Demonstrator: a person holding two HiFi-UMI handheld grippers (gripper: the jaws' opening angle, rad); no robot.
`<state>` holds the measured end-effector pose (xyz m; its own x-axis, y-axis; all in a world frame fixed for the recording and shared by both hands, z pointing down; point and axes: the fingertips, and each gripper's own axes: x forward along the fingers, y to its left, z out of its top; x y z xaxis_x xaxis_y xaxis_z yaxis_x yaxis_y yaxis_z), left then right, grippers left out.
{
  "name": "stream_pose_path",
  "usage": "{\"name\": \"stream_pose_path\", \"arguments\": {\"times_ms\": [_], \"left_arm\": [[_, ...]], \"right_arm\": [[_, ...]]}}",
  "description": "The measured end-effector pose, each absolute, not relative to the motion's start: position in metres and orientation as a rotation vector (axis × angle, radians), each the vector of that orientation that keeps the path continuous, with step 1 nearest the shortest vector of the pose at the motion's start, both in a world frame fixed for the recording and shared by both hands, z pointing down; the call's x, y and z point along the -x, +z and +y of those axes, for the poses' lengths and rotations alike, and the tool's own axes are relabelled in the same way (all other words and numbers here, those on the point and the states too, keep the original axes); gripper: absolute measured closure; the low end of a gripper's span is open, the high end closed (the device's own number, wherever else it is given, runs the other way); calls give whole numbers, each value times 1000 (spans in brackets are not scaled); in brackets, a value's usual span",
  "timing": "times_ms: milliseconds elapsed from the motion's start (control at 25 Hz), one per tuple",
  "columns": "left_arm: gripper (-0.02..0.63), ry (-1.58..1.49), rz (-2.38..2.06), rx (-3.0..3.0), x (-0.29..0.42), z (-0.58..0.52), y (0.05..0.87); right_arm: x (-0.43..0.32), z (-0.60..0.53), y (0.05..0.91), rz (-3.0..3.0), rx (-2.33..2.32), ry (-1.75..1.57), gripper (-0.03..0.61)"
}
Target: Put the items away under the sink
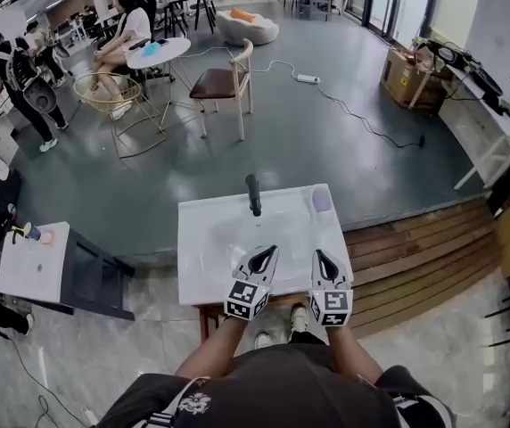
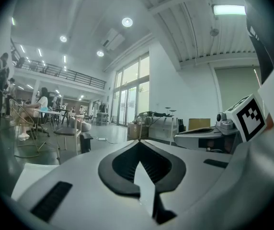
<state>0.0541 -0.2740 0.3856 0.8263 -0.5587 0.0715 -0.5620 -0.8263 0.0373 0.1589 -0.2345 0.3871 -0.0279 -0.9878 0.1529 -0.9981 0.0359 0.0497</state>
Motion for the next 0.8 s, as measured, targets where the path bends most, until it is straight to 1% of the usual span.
{"name": "stream_pose_path", "arguments": {"times_ms": [440,800], "left_arm": [[615,142,-931,-2927,-90,-315,395],[615,147,-999,-2875,-103,-363,405]], "right_arm": [[-198,-291,403,-2141,-2012,175,555],[-223,-338,417,-2121,-1968,203,554]]}}
